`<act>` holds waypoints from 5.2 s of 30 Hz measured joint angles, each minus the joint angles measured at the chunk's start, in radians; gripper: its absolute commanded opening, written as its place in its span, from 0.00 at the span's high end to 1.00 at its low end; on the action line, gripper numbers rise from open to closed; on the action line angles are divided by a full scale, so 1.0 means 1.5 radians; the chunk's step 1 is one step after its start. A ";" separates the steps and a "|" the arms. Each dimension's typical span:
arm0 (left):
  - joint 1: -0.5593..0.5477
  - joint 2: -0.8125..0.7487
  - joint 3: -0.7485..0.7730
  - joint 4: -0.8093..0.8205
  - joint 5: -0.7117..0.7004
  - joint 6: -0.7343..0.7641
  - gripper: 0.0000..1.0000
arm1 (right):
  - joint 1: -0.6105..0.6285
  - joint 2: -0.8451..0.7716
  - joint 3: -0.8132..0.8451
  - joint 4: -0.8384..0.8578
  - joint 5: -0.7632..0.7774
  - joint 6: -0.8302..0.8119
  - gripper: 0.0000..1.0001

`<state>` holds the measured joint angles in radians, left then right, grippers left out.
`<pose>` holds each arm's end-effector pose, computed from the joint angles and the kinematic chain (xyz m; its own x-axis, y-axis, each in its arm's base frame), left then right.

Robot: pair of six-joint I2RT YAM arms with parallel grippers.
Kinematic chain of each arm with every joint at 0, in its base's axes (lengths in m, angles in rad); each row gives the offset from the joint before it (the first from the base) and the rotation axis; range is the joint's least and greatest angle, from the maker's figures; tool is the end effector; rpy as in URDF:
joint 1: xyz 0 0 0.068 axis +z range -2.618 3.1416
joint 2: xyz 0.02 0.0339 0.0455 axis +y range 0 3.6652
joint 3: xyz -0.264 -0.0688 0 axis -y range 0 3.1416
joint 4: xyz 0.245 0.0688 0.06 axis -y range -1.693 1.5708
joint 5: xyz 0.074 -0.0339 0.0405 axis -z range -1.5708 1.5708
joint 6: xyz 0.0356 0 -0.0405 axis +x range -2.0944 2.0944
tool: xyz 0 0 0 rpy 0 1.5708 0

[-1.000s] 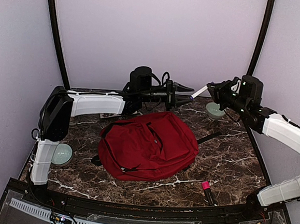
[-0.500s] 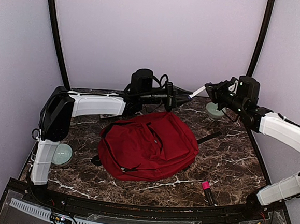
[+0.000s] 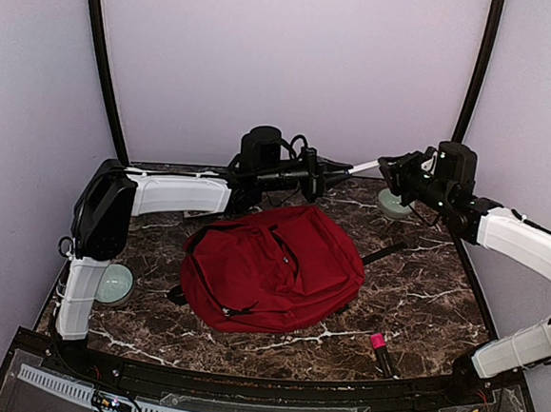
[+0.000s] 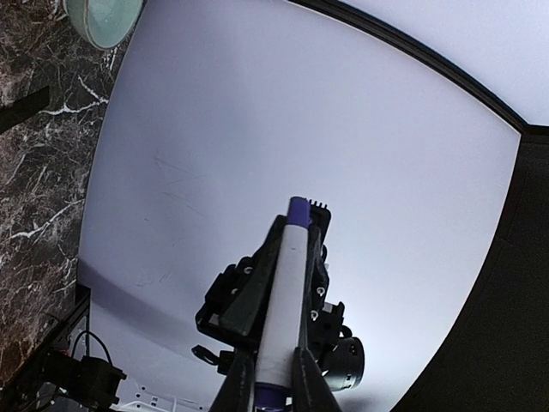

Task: Pack the student bag
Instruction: Pass from the right arm to the left, then pick up the lower front pocket of the student bag, then place the pen in the lower front pocket of the bag.

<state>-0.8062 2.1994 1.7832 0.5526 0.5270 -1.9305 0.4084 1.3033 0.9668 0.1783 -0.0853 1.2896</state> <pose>0.3522 -0.3930 0.2971 -0.9398 -0.1889 0.2847 -0.2529 -0.1759 -0.9514 0.2827 0.1257 0.3266 -0.4945 0.8290 -0.2611 0.0077 0.3046 0.9525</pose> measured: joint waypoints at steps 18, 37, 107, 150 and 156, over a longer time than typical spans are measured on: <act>0.011 -0.021 -0.057 -0.028 -0.067 0.048 1.00 | -0.055 -0.005 -0.028 -0.003 -0.123 -0.027 0.57; 0.161 -0.479 -0.447 -0.359 0.039 0.360 1.00 | -0.099 -0.020 0.038 -0.208 -0.235 -0.284 0.57; 0.162 -0.231 -0.405 -0.428 0.172 0.607 1.00 | 0.231 0.412 0.382 -0.589 -0.174 -0.709 1.00; 0.083 0.010 -0.163 -0.310 0.205 0.456 0.48 | 0.178 0.341 0.349 -0.554 -0.189 -0.634 0.66; 0.091 -0.014 -0.164 -0.371 0.220 0.459 0.41 | 0.166 0.305 0.345 -0.565 -0.160 -0.634 0.61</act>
<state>-0.6701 2.1780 1.5375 -0.0032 0.8566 -1.2427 0.6579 1.7611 1.4845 -0.6697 -0.3260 0.3393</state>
